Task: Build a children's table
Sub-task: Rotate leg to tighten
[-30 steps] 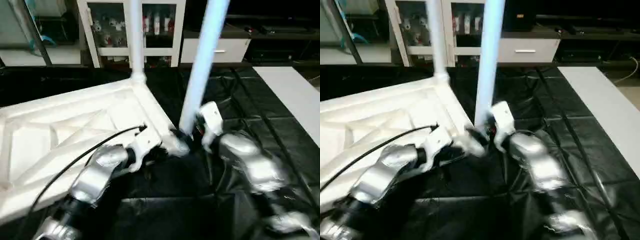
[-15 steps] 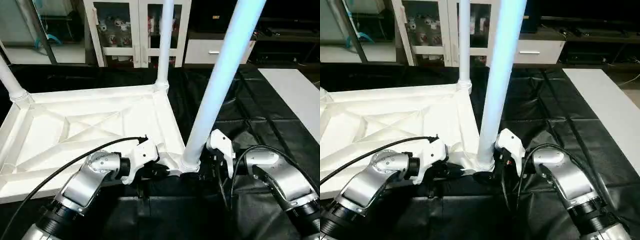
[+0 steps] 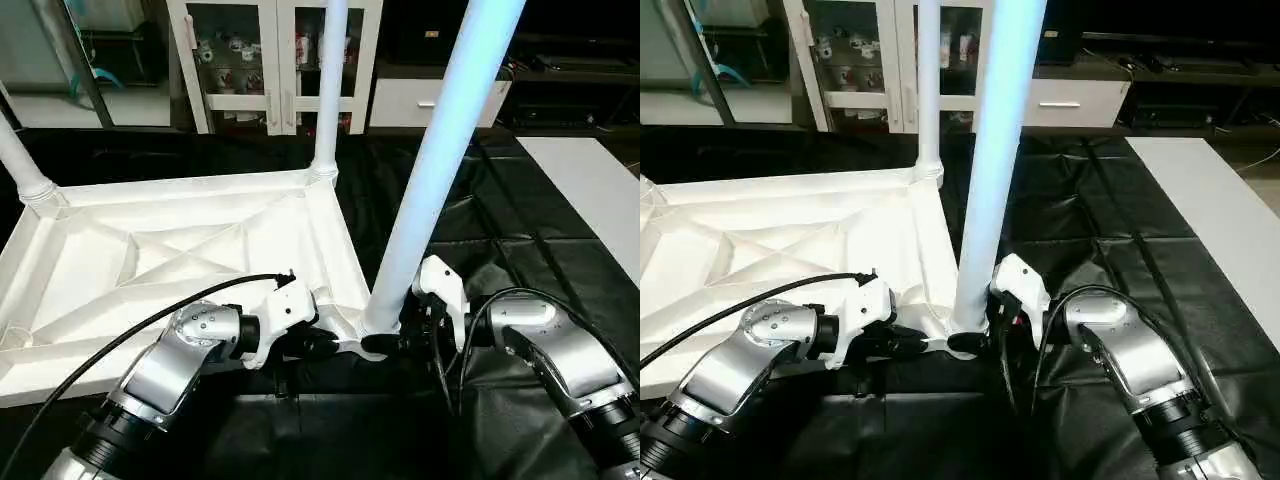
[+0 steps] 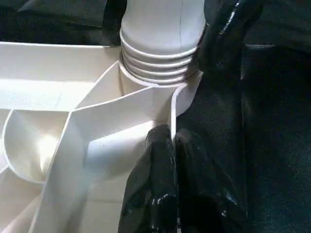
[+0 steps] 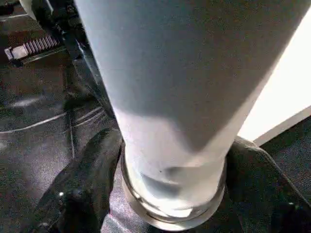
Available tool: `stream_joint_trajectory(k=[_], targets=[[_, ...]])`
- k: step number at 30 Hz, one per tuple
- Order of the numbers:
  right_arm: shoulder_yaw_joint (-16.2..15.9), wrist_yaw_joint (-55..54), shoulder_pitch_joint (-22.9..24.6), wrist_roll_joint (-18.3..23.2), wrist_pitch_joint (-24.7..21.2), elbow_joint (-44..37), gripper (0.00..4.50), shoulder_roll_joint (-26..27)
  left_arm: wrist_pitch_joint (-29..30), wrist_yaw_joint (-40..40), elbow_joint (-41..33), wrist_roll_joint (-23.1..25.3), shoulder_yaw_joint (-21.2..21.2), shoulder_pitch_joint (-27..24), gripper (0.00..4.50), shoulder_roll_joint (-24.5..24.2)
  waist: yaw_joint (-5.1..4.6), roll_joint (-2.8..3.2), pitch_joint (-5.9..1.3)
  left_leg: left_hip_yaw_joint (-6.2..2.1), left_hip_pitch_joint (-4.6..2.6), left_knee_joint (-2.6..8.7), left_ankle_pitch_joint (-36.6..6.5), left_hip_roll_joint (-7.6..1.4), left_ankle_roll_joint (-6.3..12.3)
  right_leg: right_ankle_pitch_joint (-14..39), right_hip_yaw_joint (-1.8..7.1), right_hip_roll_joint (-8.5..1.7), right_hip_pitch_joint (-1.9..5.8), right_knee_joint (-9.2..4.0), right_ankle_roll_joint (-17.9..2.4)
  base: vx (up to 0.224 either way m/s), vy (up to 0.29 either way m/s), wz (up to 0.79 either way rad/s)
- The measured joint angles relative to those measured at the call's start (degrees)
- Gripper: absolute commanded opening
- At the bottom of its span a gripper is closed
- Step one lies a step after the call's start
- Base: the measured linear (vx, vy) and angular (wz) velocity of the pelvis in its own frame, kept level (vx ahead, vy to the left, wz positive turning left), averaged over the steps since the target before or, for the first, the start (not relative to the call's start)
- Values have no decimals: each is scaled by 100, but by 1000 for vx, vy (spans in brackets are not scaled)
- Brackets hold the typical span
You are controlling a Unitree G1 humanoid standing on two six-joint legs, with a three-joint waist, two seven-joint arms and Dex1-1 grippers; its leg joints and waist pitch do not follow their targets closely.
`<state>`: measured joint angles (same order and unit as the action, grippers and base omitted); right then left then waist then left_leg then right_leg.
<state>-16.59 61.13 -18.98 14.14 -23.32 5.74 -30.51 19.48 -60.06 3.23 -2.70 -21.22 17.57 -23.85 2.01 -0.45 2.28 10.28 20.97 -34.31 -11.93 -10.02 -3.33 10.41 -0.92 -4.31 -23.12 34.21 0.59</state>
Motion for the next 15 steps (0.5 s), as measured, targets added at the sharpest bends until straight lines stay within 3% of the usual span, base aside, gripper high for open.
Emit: stream_joint_trajectory(k=[5, 15], targets=[[-10, 35, -26, -32, 31, 31, 278, -7, 0, -28, -2, -2, -1, 0, 0, -13, 2, 0, 0, 0, 1, -7, 1, 0, 2, 0, 0, 0, 0, 3, 0, 0, 0, 0], [-56, 77, -89, -78, 120, 134, 269, 0, -1, -14, -1, -1, -4, -1, 0, -29, -6, -1, 0, 0, -2, -16, 1, -1, 2, 0, 2, 0, 0, 17, 0, 0, 0, 0]])
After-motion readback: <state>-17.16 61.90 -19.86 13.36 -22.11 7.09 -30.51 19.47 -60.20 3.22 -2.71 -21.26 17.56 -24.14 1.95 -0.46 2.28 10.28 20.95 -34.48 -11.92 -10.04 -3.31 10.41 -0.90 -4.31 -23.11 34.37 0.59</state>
